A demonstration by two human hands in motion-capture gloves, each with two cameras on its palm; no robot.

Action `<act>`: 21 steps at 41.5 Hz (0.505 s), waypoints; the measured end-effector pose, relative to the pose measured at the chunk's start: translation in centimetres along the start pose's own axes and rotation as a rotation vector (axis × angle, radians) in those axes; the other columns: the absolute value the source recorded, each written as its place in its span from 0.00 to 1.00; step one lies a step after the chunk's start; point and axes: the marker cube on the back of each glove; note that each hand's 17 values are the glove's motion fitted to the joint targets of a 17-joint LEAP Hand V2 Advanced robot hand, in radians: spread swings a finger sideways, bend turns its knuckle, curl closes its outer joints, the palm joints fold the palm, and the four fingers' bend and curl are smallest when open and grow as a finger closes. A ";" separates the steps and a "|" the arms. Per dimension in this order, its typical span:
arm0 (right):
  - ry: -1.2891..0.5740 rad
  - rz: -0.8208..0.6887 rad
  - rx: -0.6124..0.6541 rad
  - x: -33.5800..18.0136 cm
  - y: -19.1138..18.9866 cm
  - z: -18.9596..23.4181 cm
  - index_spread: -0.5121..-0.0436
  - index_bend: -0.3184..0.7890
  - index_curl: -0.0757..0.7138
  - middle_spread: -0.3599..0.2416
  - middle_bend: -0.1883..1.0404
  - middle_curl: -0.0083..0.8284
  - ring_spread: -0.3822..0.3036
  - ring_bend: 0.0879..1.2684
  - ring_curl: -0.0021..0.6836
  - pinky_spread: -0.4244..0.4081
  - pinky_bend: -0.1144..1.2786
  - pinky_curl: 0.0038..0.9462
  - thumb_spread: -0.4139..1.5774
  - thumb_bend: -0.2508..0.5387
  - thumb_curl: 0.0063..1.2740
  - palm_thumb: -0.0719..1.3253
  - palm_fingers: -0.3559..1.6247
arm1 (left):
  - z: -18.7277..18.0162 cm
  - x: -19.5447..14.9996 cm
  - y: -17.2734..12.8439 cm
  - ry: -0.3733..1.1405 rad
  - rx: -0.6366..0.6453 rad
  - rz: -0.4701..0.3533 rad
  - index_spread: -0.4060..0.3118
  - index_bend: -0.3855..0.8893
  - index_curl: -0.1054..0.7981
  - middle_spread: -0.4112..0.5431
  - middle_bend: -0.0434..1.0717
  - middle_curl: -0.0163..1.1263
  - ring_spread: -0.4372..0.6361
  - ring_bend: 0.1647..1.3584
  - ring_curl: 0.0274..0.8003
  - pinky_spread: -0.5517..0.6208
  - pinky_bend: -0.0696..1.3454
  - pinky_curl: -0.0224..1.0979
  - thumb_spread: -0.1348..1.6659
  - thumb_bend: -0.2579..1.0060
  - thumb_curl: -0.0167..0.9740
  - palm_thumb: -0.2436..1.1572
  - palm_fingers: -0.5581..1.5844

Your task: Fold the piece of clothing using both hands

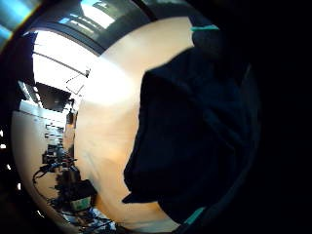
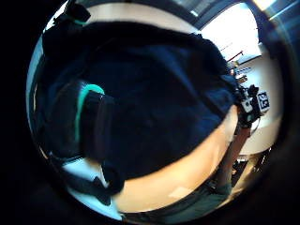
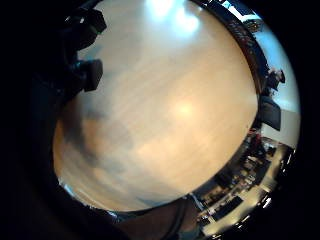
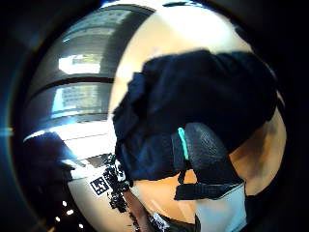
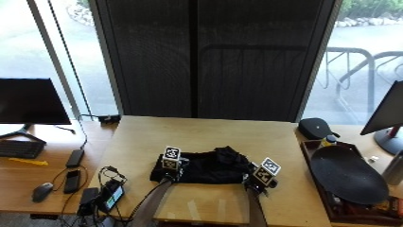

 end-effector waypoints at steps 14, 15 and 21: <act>0.197 0.088 -0.159 -1.6 1.8 -0.9 0.68 0.20 0.21 0.66 0.37 0.48 0.36 0.60 0.68 0.41 0.64 0.44 0.80 0.36 0.30 0.62 0.55 | 3.3 1.6 3.0 0.119 -0.422 -0.051 0.40 0.43 0.54 0.44 0.17 0.33 0.59 0.20 0.40 0.76 0.33 0.27 0.83 0.19 0.18 0.18 0.42; 0.202 0.093 -0.159 -1.7 1.6 -1.0 0.68 0.20 0.19 0.65 0.38 0.48 0.34 0.60 0.65 0.37 0.65 0.42 0.79 0.36 0.30 0.62 0.56 | 3.2 1.7 3.1 0.118 -0.420 -0.053 0.40 0.43 0.54 0.44 0.17 0.33 0.60 0.20 0.40 0.76 0.34 0.27 0.83 0.19 0.18 0.18 0.42; 0.110 0.081 -0.247 -1.9 0.6 -1.5 0.69 0.19 0.09 0.37 0.57 0.58 0.25 0.72 0.72 0.21 0.68 0.45 0.76 0.36 0.32 0.69 0.67 | 3.1 2.7 3.0 0.125 -0.412 -0.067 0.41 0.43 0.54 0.45 0.19 0.33 0.63 0.21 0.39 0.77 0.34 0.28 0.84 0.20 0.18 0.17 0.42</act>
